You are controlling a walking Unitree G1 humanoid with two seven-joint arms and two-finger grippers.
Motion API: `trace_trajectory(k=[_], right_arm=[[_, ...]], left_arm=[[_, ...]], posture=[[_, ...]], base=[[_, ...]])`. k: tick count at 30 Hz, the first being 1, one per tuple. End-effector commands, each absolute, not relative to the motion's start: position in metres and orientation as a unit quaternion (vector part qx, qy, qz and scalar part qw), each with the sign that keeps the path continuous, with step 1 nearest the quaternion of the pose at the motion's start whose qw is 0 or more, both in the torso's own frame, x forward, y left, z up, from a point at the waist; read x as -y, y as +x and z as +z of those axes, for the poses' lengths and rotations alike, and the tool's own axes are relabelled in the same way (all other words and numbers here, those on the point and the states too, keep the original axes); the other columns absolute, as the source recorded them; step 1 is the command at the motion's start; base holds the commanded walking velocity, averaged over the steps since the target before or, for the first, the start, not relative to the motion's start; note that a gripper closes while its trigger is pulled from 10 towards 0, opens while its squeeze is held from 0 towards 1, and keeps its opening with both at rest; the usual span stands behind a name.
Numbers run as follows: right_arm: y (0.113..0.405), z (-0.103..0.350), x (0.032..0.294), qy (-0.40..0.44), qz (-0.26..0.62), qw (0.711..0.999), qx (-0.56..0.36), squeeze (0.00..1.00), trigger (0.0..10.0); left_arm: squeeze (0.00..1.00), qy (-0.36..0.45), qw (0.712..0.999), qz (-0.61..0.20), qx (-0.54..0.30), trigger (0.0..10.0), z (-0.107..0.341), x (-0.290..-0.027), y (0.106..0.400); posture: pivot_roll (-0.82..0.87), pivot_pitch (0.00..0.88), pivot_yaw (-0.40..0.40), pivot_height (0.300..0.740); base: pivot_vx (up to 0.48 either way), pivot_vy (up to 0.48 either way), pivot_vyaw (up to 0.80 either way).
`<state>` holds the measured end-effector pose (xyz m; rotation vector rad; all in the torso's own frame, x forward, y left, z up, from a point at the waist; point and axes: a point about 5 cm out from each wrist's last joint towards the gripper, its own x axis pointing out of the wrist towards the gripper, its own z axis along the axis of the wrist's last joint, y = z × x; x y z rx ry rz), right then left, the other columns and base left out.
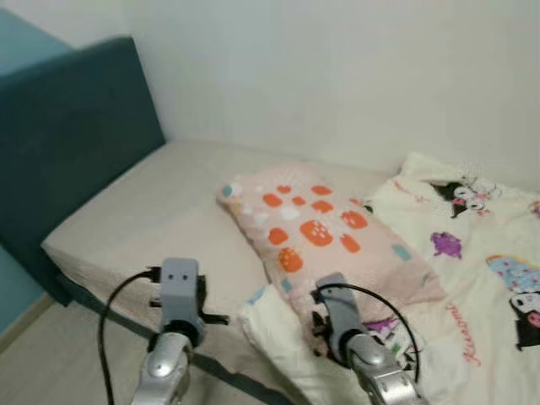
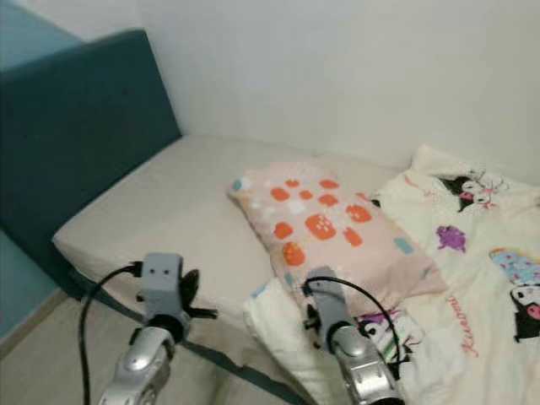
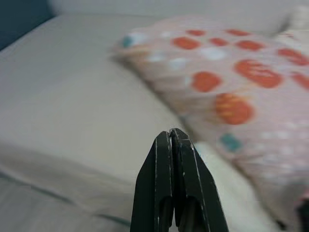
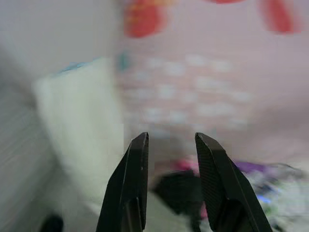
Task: Clean up the room
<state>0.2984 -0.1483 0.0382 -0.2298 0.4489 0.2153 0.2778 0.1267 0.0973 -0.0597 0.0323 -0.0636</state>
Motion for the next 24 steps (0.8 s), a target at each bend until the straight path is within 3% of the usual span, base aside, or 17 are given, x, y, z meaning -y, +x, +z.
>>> trace_trajectory(k=[1, 14, 24], right_arm=[[0.2965, 0.0362, 0.1416, -0.107, 0.115, 0.962, -0.222, 0.0, 10.0], [0.2957, 0.0362, 0.1415, -0.105, 0.116, 0.963, -0.222, 0.0, 10.0], [0.2947, 0.0362, 0.1443, -0.104, 0.111, 0.963, -0.221, 0.0, 10.0]], left_arm=[[0.0, -0.024, 0.999, -0.025, -0.035, 10.0, 0.0897, -0.1323, 0.2751], [0.0, -0.022, 0.999, -0.018, -0.047, 10.0, 0.0867, -0.1356, 0.2758], [0.0, -0.01, 0.999, -0.028, -0.038, 10.0, 0.0875, -0.1292, 0.2746]], posture=[[-0.07, 0.077, 0.017, 0.74], [-0.07, 0.078, 0.021, 0.74], [-0.08, 0.088, 0.022, 0.74]], base=[[0.0, 0.48, 0.0], [0.0, 0.48, 0.0], [0.0, 0.0, 0.0]])
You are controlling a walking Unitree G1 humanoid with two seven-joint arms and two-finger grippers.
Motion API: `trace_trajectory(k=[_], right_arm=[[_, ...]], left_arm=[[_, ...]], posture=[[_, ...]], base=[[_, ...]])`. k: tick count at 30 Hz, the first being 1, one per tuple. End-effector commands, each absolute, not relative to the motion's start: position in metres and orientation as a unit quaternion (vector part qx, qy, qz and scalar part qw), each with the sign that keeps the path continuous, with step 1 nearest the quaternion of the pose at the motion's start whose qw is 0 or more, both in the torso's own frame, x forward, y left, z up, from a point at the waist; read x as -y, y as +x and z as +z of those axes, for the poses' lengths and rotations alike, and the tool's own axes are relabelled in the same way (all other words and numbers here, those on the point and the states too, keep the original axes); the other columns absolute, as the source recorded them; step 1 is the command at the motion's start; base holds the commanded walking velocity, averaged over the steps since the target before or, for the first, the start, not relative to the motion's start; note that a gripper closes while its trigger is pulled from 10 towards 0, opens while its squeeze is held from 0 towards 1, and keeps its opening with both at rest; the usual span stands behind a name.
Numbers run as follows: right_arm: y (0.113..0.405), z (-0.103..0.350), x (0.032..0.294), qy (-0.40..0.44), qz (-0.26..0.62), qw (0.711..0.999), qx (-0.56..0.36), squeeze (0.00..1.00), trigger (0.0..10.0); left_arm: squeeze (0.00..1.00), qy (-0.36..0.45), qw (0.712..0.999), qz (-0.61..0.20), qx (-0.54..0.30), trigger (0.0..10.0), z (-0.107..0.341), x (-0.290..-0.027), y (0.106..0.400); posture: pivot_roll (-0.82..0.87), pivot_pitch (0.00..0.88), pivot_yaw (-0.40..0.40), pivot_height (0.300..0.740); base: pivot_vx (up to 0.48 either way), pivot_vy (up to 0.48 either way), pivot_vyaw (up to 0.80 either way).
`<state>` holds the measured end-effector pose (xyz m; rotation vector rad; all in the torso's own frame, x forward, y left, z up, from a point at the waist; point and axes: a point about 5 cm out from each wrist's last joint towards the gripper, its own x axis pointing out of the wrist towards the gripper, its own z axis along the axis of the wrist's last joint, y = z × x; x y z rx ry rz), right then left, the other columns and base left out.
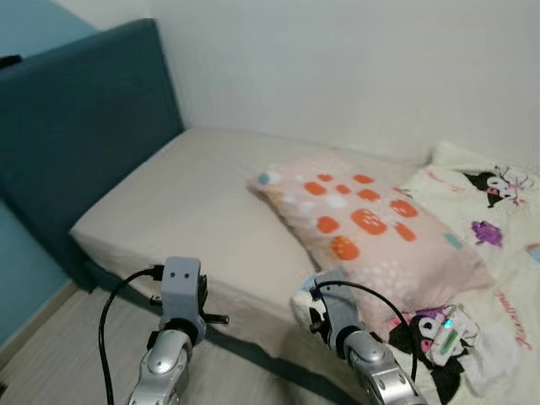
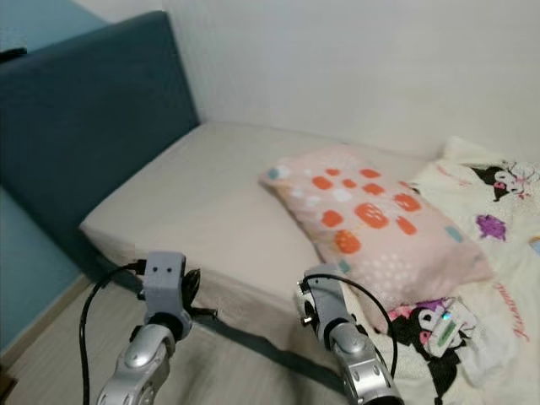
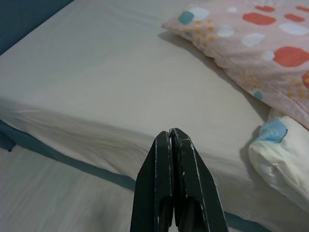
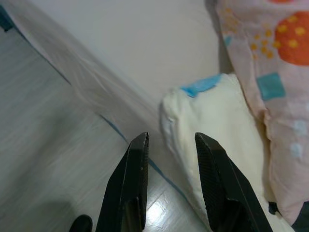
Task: Clean up the room
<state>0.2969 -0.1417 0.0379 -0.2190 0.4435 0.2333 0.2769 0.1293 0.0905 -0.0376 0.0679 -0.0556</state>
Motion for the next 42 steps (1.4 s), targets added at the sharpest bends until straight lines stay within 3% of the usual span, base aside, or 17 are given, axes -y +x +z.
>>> trace_trajectory(k=[1, 27, 42], right_arm=[[0.295, 0.036, 0.144, -0.104, 0.111, 0.963, -0.221, 0.0, 10.0], [0.301, 0.051, 0.141, -0.077, 0.101, 0.978, -0.166, 0.0, 10.0], [0.299, 0.049, 0.14, -0.079, 0.106, 0.977, -0.169, 0.0, 10.0]], left_arm=[[0.0, -0.01, 0.999, -0.028, -0.038, 10.0, 0.088, -0.129, 0.275], [0.0, 0.022, 0.998, 0.003, -0.056, 10.0, 0.08, -0.139, 0.273], [0.0, 0.018, 0.998, 0.012, -0.062, 10.0, 0.077, -0.14, 0.274]], posture=[[-0.08, 0.088, 0.022, 0.74], [-0.07, 0.106, 0.017, 0.74], [-0.07, 0.111, 0.018, 0.74]], base=[[0.0, 0.0, 0.0], [0.0, 0.0, 0.0], [0.0, -0.333, 0.0]])
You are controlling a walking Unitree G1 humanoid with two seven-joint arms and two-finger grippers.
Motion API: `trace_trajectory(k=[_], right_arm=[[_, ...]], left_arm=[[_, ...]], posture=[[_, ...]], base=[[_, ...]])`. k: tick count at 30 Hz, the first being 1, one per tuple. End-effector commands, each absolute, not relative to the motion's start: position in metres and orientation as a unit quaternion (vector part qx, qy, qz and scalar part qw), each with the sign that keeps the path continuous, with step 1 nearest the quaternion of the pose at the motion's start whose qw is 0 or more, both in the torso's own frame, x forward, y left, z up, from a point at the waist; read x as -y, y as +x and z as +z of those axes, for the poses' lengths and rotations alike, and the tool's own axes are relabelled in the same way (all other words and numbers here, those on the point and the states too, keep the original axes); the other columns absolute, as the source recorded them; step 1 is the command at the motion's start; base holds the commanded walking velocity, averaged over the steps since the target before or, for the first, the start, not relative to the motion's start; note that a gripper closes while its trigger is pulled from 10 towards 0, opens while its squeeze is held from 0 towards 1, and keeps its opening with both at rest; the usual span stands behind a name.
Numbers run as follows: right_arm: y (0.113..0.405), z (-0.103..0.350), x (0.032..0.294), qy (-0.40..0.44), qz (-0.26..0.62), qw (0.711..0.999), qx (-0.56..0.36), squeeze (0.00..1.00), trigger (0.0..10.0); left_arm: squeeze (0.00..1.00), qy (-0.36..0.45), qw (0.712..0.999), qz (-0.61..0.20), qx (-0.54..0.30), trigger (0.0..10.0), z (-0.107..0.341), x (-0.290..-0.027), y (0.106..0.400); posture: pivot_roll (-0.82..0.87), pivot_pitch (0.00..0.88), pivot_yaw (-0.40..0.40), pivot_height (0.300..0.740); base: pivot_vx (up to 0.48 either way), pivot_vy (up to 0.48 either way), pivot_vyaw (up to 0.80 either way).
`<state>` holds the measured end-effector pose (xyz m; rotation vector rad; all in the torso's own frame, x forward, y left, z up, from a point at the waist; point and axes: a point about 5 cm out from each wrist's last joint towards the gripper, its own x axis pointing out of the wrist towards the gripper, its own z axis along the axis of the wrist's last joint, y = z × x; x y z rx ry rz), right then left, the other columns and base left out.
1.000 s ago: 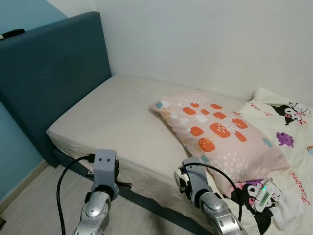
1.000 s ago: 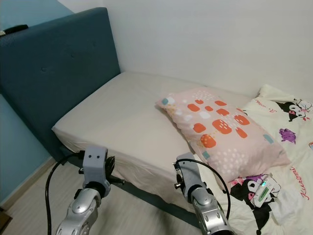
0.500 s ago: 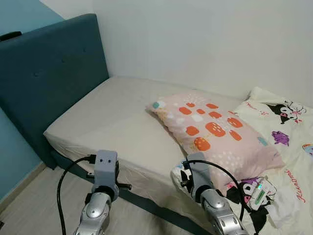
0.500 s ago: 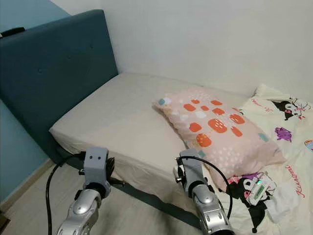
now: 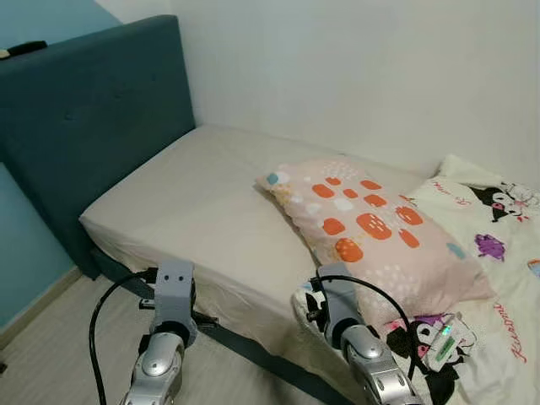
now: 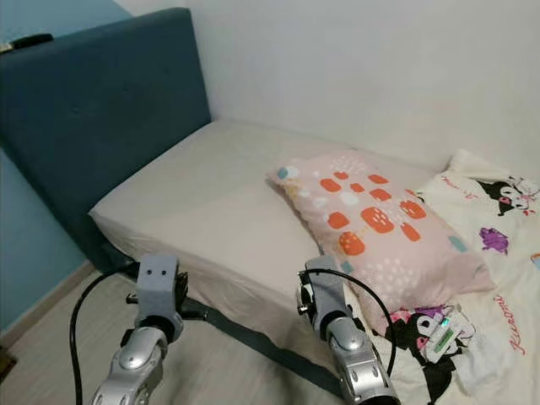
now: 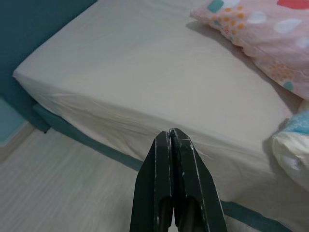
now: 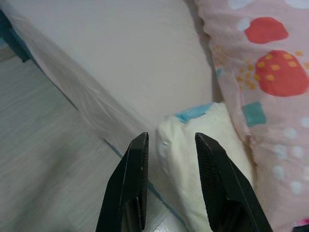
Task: Clean up the room
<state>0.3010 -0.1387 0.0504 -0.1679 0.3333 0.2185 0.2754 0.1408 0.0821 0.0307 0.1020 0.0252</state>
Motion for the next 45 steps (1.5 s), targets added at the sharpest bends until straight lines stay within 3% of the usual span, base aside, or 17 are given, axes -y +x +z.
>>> trace_trajectory(k=[1, 28, 45], right_arm=[[0.299, 0.0485, 0.1403, -0.079, 0.107, 0.976, -0.17, 0.0, 10.0], [0.2978, 0.0474, 0.1429, -0.08, 0.102, 0.977, -0.172, 0.0, 10.0], [0.2974, 0.0477, 0.1429, -0.079, 0.098, 0.978, -0.169, 0.0, 10.0]], left_arm=[[0.0, 0.017, 0.998, 0.012, -0.062, 10.0, 0.0776, -0.1404, 0.2736], [0.0, 0.012, 0.998, 0.011, -0.066, 10.0, 0.0772, -0.1405, 0.2735], [0.0, 0.003, 0.997, 0.004, -0.083, 10.0, 0.073, -0.139, 0.275]], posture=[[-0.07, 0.112, 0.018, 0.74], [-0.08, 0.106, 0.024, 0.74], [-0.08, 0.095, 0.032, 0.74]], base=[[0.0, -0.375, 0.0], [0.0, -0.378, 0.0], [0.0, 0.395, 0.0]])
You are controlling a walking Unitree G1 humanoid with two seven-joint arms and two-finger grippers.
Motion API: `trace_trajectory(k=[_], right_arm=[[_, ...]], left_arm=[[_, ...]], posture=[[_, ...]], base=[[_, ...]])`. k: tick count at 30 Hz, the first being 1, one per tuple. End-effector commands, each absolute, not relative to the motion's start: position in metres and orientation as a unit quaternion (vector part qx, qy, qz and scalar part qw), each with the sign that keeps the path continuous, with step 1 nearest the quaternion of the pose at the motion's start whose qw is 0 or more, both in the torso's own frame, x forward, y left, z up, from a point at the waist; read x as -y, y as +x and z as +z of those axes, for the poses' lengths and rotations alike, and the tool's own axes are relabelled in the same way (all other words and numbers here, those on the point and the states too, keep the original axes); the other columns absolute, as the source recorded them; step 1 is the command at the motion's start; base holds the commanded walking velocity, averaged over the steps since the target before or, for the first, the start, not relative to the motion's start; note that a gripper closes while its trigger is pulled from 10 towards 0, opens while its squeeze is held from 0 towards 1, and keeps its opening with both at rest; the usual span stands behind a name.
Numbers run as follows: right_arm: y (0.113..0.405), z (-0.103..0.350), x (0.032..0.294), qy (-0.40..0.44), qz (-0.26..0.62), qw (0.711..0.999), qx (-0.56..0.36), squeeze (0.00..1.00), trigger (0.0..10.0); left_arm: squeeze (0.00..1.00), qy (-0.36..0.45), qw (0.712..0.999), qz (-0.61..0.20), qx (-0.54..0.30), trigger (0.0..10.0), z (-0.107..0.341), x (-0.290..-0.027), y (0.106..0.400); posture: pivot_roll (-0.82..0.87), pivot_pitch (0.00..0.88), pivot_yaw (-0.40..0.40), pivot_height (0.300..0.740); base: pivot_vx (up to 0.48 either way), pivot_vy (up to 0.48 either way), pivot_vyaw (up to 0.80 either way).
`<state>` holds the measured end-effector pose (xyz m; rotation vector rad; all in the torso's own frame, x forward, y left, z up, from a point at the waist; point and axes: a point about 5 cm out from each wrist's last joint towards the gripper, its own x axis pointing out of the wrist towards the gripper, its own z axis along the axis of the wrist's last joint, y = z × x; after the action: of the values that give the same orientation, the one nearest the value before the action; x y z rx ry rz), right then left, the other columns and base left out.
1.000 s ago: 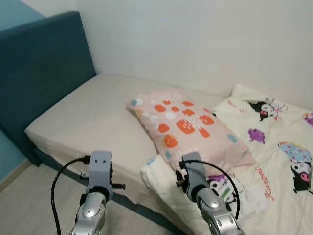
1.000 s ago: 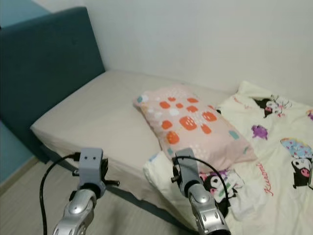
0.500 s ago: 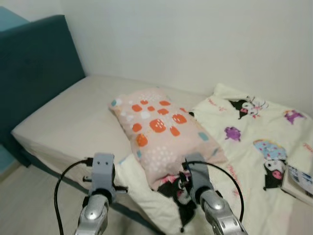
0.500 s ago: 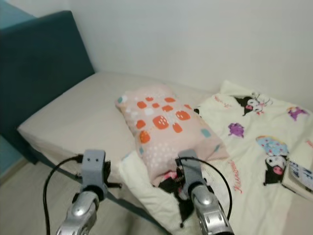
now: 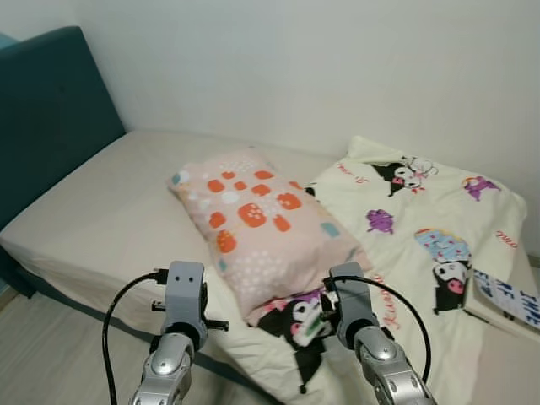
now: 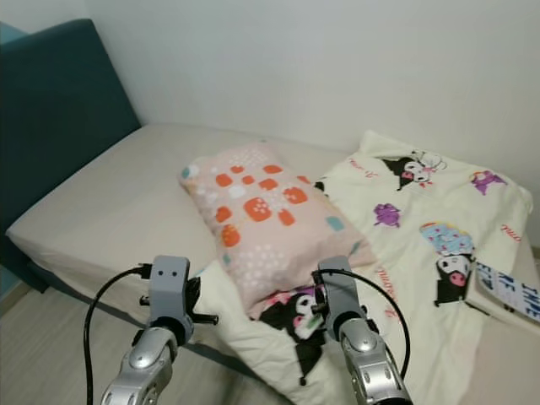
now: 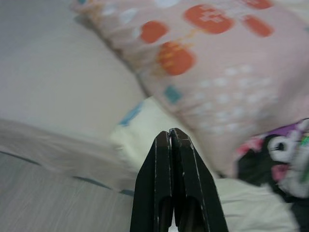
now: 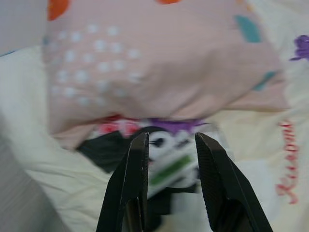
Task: Clean up the room
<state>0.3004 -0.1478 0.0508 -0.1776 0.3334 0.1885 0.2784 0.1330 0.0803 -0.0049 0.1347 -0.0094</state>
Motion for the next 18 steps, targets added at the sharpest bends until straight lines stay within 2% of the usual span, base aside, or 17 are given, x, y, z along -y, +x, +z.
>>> trace_trajectory(k=[1, 18], right_arm=[[0.2974, 0.0476, 0.143, -0.078, 0.098, 0.978, -0.169, 0.0, 10.0], [0.2983, 0.0471, 0.1474, -0.075, 0.084, 0.978, -0.174, 0.0, 10.0]], left_arm=[[0.0, 0.006, 0.997, 0.003, -0.079, 10.0, 0.0736, -0.1385, 0.2753], [0.0, 0.015, 0.996, -0.012, -0.083, 10.0, 0.074, -0.1306, 0.2739]], posture=[[-0.08, 0.095, 0.032, 0.74], [-0.08, 0.106, 0.021, 0.74]], base=[[0.0, 0.0, 0.0], [0.0, 0.0, 0.0]])
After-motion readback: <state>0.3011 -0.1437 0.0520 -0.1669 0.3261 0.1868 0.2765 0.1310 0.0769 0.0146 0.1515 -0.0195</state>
